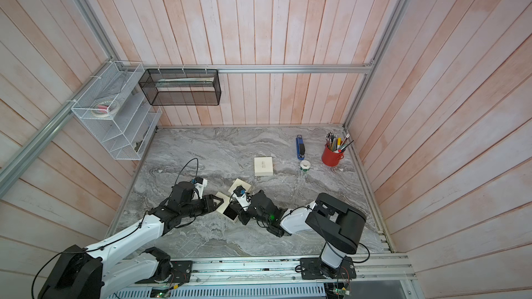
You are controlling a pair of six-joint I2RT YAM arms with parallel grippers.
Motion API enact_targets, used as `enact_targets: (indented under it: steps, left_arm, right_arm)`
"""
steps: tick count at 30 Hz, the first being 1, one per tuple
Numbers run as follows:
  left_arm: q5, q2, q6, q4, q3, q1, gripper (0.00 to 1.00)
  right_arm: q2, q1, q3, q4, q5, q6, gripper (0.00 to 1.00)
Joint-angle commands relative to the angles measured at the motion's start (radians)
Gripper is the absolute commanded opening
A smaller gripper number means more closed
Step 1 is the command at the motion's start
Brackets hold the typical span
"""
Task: Place the earrings into the drawer-style jewelry box
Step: Insert the earring into the inner lining.
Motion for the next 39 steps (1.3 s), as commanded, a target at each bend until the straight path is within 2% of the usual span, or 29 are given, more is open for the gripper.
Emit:
enact_targets:
  steps: [1, 20, 27, 39]
  left_arm:
    - [-0.009, 0.007, 0.019, 0.036, -0.005, 0.007, 0.49]
    - [0.050, 0.173, 0.019, 0.175, 0.034, 0.008, 0.44]
    - [0.121, 0.187, 0.028, 0.212, 0.036, -0.011, 0.37]
    - [0.166, 0.212, 0.042, 0.223, 0.025, -0.030, 0.35]
  right_arm:
    - [0.022, -0.010, 0.004, 0.012, -0.023, 0.033, 0.00]
    - [0.031, -0.017, -0.021, -0.026, -0.040, 0.035, 0.00]
    - [0.018, -0.017, -0.046, -0.020, -0.031, 0.040, 0.00]
    - [0.001, -0.016, -0.061, -0.018, -0.028, 0.042, 0.00]
